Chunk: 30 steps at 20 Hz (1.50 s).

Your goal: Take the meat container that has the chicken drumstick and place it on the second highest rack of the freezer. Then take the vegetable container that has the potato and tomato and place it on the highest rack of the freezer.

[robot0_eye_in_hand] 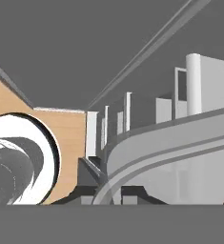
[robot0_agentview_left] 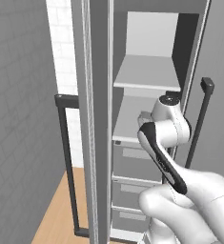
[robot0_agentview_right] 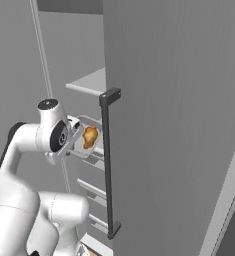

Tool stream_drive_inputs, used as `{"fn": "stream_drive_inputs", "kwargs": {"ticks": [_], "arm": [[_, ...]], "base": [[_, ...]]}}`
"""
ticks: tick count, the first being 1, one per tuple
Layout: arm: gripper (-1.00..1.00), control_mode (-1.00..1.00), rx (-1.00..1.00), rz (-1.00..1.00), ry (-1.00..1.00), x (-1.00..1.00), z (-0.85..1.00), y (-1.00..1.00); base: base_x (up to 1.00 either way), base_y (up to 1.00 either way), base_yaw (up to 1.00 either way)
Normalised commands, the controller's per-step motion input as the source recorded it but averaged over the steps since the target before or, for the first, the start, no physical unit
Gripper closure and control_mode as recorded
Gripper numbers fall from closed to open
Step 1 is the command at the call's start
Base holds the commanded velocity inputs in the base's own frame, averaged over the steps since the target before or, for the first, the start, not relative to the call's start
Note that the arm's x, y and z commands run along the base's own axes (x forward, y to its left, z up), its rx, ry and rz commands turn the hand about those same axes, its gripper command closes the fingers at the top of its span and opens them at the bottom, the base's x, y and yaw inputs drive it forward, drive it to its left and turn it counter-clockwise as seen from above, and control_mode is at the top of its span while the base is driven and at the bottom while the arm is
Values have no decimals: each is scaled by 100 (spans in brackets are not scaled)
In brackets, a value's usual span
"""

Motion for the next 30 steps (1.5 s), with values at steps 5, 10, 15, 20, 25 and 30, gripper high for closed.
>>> {"fn": "stream_drive_inputs", "kwargs": {"ticks": [5, 10, 15, 20, 25, 30], "arm": [[100, -100, 0, 0, 0, 82, -1, -43], [100, -100, -2, 0, 0, 91, -31, -15], [100, -100, -6, 0, 0, 81, -41, 0], [100, -100, -2, 0, 0, 56, -13, 0], [100, -100, 0, 0, 0, 40, -12, -8], [-100, -100, 0, 0, -1, 13, -16, -16]], "base": [[0, 0, 0], [0, 0, 0], [0, 0, 0], [0, 0, 0], [0, 0, 0], [0, 0, 0]]}}
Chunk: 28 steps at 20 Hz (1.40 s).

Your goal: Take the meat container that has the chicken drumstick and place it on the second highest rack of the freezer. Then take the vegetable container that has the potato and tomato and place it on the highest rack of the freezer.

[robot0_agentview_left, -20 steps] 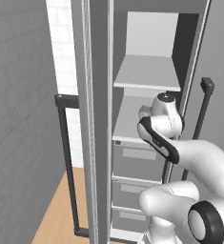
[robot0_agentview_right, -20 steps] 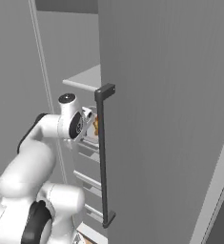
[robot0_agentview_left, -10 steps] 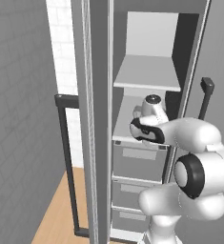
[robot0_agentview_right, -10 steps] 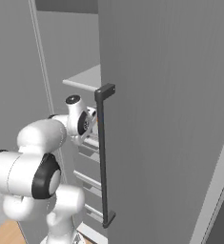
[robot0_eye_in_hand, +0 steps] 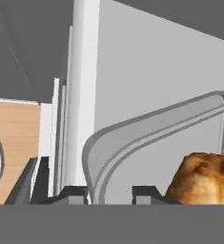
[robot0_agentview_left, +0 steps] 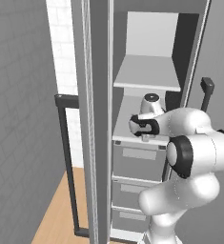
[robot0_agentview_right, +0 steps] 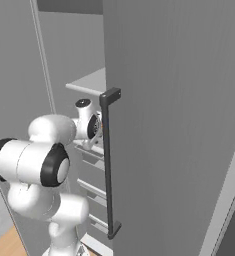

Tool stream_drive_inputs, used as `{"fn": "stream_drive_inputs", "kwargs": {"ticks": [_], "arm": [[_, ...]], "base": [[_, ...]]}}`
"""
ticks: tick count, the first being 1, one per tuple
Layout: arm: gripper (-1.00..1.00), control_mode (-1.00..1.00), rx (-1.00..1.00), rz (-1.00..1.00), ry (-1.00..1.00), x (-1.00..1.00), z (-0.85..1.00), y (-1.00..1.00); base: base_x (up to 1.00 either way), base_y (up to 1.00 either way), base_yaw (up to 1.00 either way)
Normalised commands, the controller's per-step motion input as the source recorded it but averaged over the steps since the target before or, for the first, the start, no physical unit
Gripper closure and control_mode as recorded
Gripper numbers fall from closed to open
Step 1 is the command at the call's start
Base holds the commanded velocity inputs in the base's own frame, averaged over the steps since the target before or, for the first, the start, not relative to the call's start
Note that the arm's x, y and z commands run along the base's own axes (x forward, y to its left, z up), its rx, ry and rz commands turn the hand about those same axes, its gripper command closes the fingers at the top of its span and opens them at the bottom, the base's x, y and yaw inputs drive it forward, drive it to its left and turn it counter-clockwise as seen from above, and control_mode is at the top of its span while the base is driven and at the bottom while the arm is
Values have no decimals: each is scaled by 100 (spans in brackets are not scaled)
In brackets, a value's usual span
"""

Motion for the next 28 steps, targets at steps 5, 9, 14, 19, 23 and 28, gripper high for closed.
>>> {"fn": "stream_drive_inputs", "kwargs": {"ticks": [5, 9, 14, 19, 23, 28], "arm": [[-100, -100, 0, 0, -13, -22, 9, 1], [-100, -100, 0, 4, -18, -96, 53, 16], [-100, -100, 4, 1, -4, -100, 79, 16], [-100, -100, 4, 5, 0, -100, 100, 6], [-100, -100, -4, 7, 2, -90, 95, 10], [-100, -100, 0, 3, 3, -50, 100, 0]], "base": [[0, 0, 0], [0, 0, 0], [0, 0, 0], [0, 0, 0], [0, 0, 0], [0, 0, 0]]}}
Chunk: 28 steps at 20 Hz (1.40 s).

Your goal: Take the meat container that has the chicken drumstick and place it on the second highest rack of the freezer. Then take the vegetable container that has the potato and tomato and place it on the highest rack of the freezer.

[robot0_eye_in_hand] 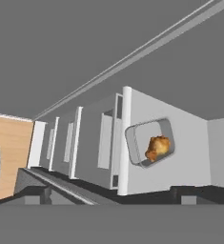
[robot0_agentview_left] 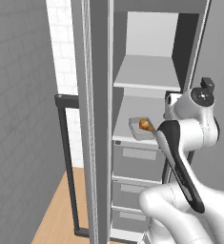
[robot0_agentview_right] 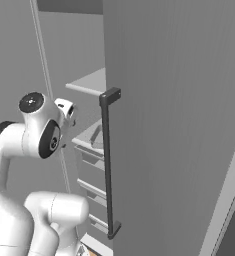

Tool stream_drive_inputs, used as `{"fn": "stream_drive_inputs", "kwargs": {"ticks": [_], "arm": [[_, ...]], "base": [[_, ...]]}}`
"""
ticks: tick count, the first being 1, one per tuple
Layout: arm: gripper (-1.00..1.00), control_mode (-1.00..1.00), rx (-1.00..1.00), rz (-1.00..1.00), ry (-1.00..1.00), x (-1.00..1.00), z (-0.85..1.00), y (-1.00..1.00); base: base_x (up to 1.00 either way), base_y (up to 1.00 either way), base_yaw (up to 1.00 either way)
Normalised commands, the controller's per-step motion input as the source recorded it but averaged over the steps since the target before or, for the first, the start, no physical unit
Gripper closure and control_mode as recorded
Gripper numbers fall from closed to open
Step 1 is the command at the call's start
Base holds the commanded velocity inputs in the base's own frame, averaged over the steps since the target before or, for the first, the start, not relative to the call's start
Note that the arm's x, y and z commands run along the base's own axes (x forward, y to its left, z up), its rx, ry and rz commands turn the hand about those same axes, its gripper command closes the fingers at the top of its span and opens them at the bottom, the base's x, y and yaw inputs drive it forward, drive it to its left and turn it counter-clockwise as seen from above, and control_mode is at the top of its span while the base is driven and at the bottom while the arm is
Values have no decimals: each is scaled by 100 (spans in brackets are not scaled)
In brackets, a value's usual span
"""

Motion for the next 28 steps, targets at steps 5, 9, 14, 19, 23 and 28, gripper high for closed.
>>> {"fn": "stream_drive_inputs", "kwargs": {"ticks": [5, 9, 14, 19, 23, 28], "arm": [[-100, -100, 0, 7, -3, -78, 90, 0], [-100, -100, -2, 13, -2, -72, 21, 0], [-100, -100, -12, 4, -3, -68, 0, 20], [-100, 100, 0, 0, 0, 0, 0, 0], [-100, 100, 0, 0, 0, 0, 0, 0], [-100, 100, 0, 0, 0, 0, 0, 0]], "base": [[0, 0, 0], [0, 0, 0], [0, 0, 0], [-74, -6, -11], [-59, -29, -63], [-26, -29, -73]]}}
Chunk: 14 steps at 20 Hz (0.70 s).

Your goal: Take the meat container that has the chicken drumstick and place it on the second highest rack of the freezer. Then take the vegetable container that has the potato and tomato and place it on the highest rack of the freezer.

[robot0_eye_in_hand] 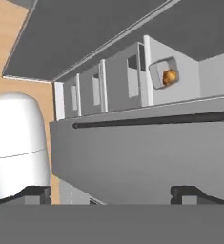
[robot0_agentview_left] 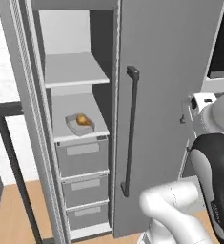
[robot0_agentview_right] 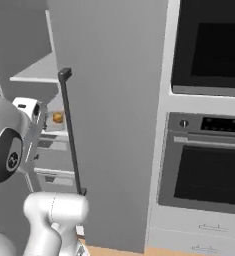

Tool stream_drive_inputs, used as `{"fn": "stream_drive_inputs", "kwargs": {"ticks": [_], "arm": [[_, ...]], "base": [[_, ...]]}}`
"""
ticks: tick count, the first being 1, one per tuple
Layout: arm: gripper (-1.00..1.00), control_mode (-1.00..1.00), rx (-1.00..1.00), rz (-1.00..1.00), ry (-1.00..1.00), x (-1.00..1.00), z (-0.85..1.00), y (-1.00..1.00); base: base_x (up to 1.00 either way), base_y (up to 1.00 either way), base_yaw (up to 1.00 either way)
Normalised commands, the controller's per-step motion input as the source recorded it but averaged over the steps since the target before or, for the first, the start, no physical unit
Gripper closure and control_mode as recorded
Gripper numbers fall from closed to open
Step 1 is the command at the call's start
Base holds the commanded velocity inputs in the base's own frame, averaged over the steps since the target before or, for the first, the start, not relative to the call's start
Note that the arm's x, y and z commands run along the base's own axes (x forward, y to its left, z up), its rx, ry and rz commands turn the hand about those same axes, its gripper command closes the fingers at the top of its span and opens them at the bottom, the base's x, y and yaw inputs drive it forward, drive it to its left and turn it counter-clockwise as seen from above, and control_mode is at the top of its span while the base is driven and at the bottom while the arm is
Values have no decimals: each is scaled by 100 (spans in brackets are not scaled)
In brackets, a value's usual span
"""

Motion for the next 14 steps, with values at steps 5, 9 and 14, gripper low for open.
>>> {"fn": "stream_drive_inputs", "kwargs": {"ticks": [5, 9, 14], "arm": [[-100, 100, 0, 0, 0, 0, 0, 0], [-100, 100, 0, 0, 0, 0, 0, 0], [-100, 100, 0, 0, 0, 0, 0, 0]], "base": [[-1, -47, -75], [0, -57, -75], [12, -53, -69]]}}
